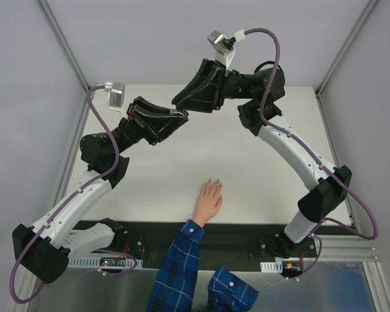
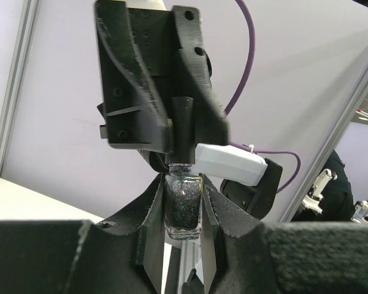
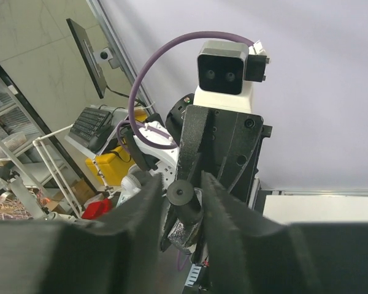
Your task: Paint the nails
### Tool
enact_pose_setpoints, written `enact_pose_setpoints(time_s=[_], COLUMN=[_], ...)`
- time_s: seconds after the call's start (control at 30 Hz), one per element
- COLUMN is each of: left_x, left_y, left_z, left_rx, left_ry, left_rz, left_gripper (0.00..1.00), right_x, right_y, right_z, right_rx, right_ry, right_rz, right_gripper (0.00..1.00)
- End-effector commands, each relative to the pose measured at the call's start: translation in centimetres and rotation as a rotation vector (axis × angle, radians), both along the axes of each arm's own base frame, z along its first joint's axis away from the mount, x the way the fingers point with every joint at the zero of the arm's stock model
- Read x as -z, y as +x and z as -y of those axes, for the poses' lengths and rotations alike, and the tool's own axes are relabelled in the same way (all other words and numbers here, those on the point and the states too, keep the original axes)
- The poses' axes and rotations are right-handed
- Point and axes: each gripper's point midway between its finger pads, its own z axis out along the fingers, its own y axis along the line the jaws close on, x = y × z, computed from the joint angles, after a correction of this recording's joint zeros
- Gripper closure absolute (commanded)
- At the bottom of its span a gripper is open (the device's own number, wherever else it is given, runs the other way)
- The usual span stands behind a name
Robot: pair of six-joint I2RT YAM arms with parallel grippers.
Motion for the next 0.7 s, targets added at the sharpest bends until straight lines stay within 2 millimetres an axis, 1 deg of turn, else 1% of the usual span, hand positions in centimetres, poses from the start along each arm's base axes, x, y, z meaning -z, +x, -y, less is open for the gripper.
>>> enact_pose_setpoints(time_s=[0.0,0.07,0.1,0.13,0.17,0.2,0.23,0.27,0.3,0.33,0.37,0.4,0.43,0.47,0.5,0.53,0.57,0.6,0.63,0.67], left_x=[-1.7,-1.8,-1.9,-1.9,-1.9,-2.1,-2.1,-1.6,-1.7,-1.6,-0.8,-1.3,-1.1,0.8,-0.1,0.1,0.8,1.3,1.6,1.7], left_y=[-1.0,-0.9,-0.6,-0.3,0.0,0.4,1.2,2.0,2.7,3.6,4.7,5.7,6.5,8.9,10.1,11.0,12.9,13.8,14.3,15.2], left_z=[-1.0,-1.0,-1.0,-0.9,-0.8,-0.8,-0.8,-0.6,-0.6,-0.6,-0.3,-0.2,0.0,-0.1,-0.1,-0.2,-0.6,-0.8,-0.7,-0.9], left_rx=[-0.011,-0.019,-0.035,-0.047,-0.058,-0.093,-0.129,-0.155,-0.209,-0.248,-0.278,-0.335,-0.364,-0.453,-0.502,-0.545,-0.637,-0.682,-0.7,-0.75], left_ry=[-0.04,-0.042,-0.041,-0.034,-0.029,-0.018,-0.014,0.012,0.038,0.06,0.11,0.157,0.199,0.31,0.333,0.362,0.418,0.435,0.447,0.46], left_rz=[0.089,0.098,0.112,0.112,0.116,0.15,0.145,0.133,0.18,0.179,0.164,0.229,0.241,0.206,0.222,0.228,0.224,0.211,0.21,0.207], left_gripper=[1.0,1.0,1.0,1.0,1.0,1.0,1.0,1.0,1.0,1.0,1.0,1.0,1.0,1.0,1.0,1.0,1.0,1.0,1.0,1.0], right_x=[-0.9,-0.7,-0.7,-0.5,0.0,0.0,0.4,0.7,0.8,2.1,3.2,2.2,7.1,8.8,8.0,11.4,11.6,11.8,11.5,11.1], right_y=[-1.1,-1.0,-1.0,-0.9,-0.6,-0.4,-0.2,0.1,0.3,1.1,1.8,2.7,3.4,4.3,8.4,8.0,9.5,9.1,8.1,7.9], right_z=[0.3,0.2,0.1,0.1,-0.1,-0.1,-0.3,-0.4,-0.4,-0.8,-1.3,-0.9,-1.4,-1.1,1.2,2.6,4.9,4.9,4.1,3.9], right_rx=[-0.028,-0.024,-0.02,-0.012,-0.006,0.006,0.015,0.036,0.07,0.101,0.17,0.304,0.398,0.527,0.867,0.98,1.152,1.172,1.173,1.204], right_ry=[0.035,0.033,0.036,0.038,0.029,0.032,0.017,0.016,0.017,-0.046,-0.059,-0.061,-0.287,-0.388,-0.454,-0.643,-0.688,-0.671,-0.657,-0.663], right_rz=[0.069,0.066,0.061,0.062,0.05,0.045,0.027,0.042,0.034,-0.031,0.05,0.063,-0.03,-0.002,0.081,0.021,-0.011,-0.118,-0.115,-0.107], right_gripper=[0.8,0.85,0.9,0.91,0.95,0.99,0.99,1.0,1.0,1.0,1.0,1.0,1.0,1.0,1.0,1.0,0.99,0.99,1.0,1.0])
